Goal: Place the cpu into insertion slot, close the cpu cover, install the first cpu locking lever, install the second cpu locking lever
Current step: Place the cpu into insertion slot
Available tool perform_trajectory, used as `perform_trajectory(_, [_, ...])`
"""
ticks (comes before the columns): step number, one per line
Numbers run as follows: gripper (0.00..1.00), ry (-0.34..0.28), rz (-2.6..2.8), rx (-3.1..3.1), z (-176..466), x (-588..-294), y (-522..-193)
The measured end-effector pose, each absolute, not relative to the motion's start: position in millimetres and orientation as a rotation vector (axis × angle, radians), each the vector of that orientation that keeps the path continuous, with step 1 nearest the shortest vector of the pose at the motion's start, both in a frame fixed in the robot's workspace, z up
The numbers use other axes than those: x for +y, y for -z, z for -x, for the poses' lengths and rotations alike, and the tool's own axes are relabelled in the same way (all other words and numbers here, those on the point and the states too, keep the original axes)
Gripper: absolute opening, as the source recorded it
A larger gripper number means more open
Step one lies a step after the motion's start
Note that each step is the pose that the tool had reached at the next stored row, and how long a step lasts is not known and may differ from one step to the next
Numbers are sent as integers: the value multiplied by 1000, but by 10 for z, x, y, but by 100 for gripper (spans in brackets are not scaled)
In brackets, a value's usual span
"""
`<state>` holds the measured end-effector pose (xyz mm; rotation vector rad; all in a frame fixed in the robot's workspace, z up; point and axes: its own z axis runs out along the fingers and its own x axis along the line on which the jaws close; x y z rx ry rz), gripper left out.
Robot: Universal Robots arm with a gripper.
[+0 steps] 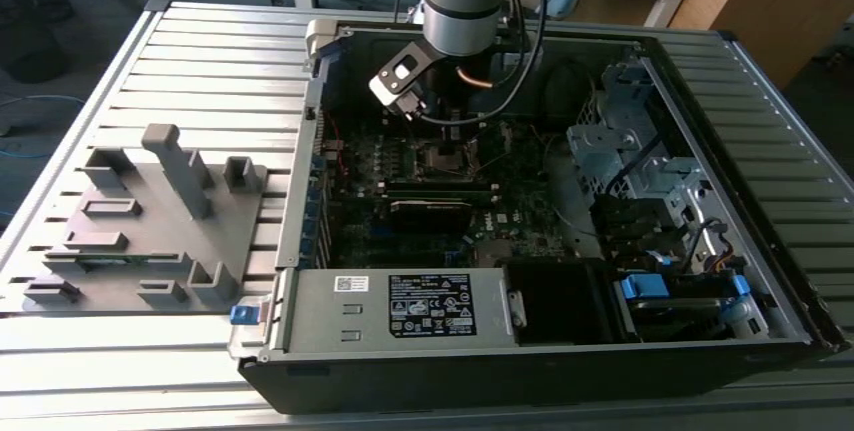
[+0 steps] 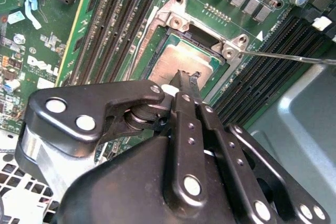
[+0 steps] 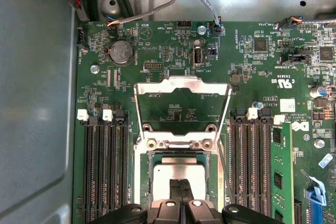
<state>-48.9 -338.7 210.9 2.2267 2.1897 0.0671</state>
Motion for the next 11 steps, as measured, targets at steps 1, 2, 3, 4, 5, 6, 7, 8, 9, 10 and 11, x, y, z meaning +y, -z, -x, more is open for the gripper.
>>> perform_trajectory(1, [10, -64, -2228, 2192, 488, -3387, -2107])
perform_trajectory(2, [10, -60, -2230, 2193, 488, -3387, -2107])
perform_trajectory(3, [10, -60, -2230, 2193, 488, -3387, -2108])
perform_trajectory(4, [10, -60, -2230, 2193, 489, -3387, -2108])
perform_trajectory(5, [10, -55, -2232, 2195, 489, -3387, -2108])
perform_trajectory(6, [10, -51, -2234, 2197, 489, -3387, -2108])
perform_trajectory(7, [10, -51, -2234, 2197, 489, -3387, -2108])
perform_trajectory(8, [10, -50, -2235, 2197, 489, -3387, -2108])
perform_trajectory(9, [10, -50, -2235, 2197, 489, -3387, -2108])
perform_trajectory(10, [10, -50, -2235, 2197, 489, -3387, -2108])
perform_trajectory(11, [10, -50, -2235, 2197, 489, -3387, -2108])
